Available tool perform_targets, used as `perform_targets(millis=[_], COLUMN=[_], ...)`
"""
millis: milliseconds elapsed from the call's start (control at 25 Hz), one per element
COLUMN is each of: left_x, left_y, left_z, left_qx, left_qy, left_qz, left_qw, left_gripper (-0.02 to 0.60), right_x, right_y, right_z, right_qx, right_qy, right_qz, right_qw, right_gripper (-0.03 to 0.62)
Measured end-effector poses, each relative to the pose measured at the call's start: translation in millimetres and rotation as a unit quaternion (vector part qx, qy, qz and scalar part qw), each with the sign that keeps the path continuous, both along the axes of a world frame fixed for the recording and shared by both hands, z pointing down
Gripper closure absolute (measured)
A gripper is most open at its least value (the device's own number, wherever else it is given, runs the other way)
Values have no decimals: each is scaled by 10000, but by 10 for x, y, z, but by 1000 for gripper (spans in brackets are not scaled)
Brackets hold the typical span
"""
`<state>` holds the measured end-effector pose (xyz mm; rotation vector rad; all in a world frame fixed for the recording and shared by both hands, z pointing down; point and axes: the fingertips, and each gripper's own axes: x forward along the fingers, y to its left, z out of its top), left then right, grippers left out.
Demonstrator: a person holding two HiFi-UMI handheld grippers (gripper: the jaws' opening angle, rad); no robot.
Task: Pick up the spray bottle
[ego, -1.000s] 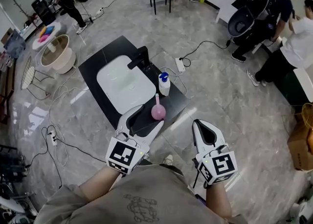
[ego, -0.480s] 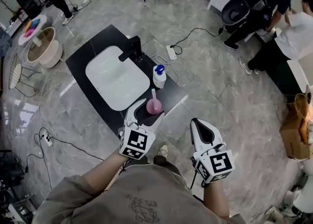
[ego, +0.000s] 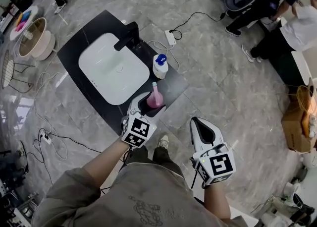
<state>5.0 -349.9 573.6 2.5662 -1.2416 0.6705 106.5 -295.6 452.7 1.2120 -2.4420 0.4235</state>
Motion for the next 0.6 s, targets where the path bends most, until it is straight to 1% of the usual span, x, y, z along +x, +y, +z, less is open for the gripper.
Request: perform_targets(millis=[120, 280, 400, 600], left_x=[36, 78, 78, 70], left_y=[-40, -77, -125, -220], left_z=[220, 398, 492, 582], left_qx=[-201, -355, -397, -401], left_qy=[-83, -68, -20, -50], left_qz=[42, 46, -8, 9], left_qw=[9998, 9993, 9992, 9992], left_gripper=[305, 304, 304, 304], right_x=[-17, -1, 23, 27], right_y=[11, 19, 11, -16], right_z=[89, 189, 254, 353], right_qx=[-119, -288, -360, -476], right_qy=[36, 90, 139, 204], right_qz=[7, 64, 88, 130], right_qw=[9999, 9995, 9992, 9986], right_gripper=[566, 566, 566, 566])
